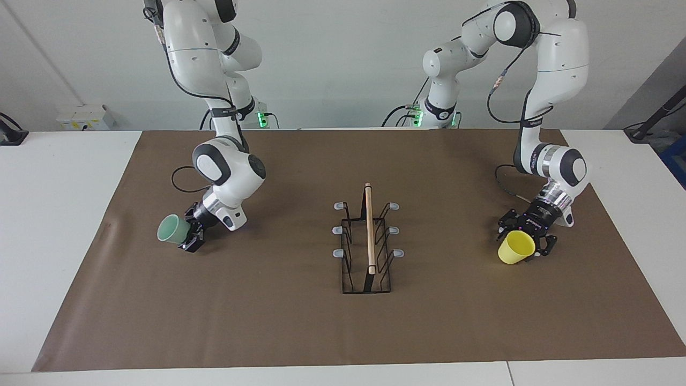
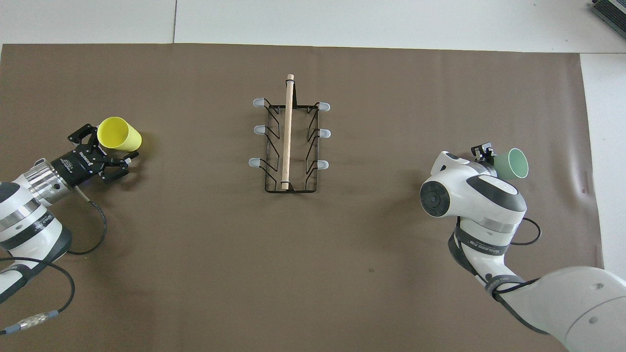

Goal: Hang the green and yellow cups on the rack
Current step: 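Grasp the yellow cup with the left gripper while the right gripper grasps the green cup, then carry the green cup with the right gripper onto a rack hook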

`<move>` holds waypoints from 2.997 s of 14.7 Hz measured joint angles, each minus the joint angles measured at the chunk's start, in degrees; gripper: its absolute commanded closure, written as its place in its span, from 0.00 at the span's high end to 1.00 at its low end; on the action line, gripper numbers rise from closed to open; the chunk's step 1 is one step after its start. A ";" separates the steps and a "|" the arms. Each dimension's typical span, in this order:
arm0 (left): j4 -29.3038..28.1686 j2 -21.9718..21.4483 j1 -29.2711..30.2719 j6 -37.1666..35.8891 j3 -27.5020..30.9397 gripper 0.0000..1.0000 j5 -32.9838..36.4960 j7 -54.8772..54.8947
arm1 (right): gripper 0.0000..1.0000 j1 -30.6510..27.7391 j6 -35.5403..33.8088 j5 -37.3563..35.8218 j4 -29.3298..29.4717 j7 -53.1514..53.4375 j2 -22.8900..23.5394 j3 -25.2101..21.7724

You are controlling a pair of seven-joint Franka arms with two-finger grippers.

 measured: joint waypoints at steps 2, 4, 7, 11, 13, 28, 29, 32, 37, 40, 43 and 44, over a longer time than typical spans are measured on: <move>0.46 0.42 -0.30 0.35 -0.01 1.00 -0.32 0.16 | 0.00 0.00 0.00 0.00 0.10 0.01 -0.18 0.02; 0.81 0.76 -0.74 0.70 -0.01 1.00 -0.82 0.33 | 0.00 0.01 0.00 0.41 0.22 0.11 -1.07 0.17; 1.28 0.98 -1.00 0.99 -0.01 0.98 -1.02 0.38 | 0.00 0.02 -0.01 6.08 0.39 -0.92 -3.78 0.36; 1.35 1.06 -1.27 1.52 0.01 0.39 -1.12 0.42 | 0.00 -0.06 -0.04 21.46 3.17 -10.00 -6.41 0.40; 1.44 1.09 -1.44 1.76 0.01 0.07 -1.14 0.75 | 0.00 -0.07 -0.10 28.52 4.72 -12.54 -6.94 0.36; 12.35 -0.96 -1.89 2.11 0.43 0.00 28.92 4.16 | 0.00 0.40 1.43 87.88 13.33 -13.37 -11.97 7.99; 13.61 -1.65 -2.60 2.18 0.49 0.00 32.57 4.13 | 0.00 0.54 3.42 91.68 13.61 -13.42 -12.04 8.20; 16.29 -3.32 -6.40 2.83 1.87 0.00 39.91 3.85 | 0.00 2.90 9.22 103.16 13.73 -13.71 -12.06 8.84; 18.25 -4.51 -19.36 2.95 13.74 0.00 45.08 3.91 | 0.00 6.89 18.83 123.16 13.74 -18.76 -12.47 8.98; 20.28 -5.28 -24.11 2.99 17.53 0.00 50.17 3.91 | 0.00 9.40 26.19 135.31 13.32 -24.15 -12.46 8.99; 21.60 -6.38 -24.88 2.63 17.55 0.00 57.35 3.91 | 0.00 12.77 32.15 154.92 12.89 -36.36 -12.45 9.03; 21.61 -7.00 -25.24 2.62 17.55 0.00 59.91 3.91 | 0.00 13.11 32.73 161.14 12.63 -42.51 -12.41 9.03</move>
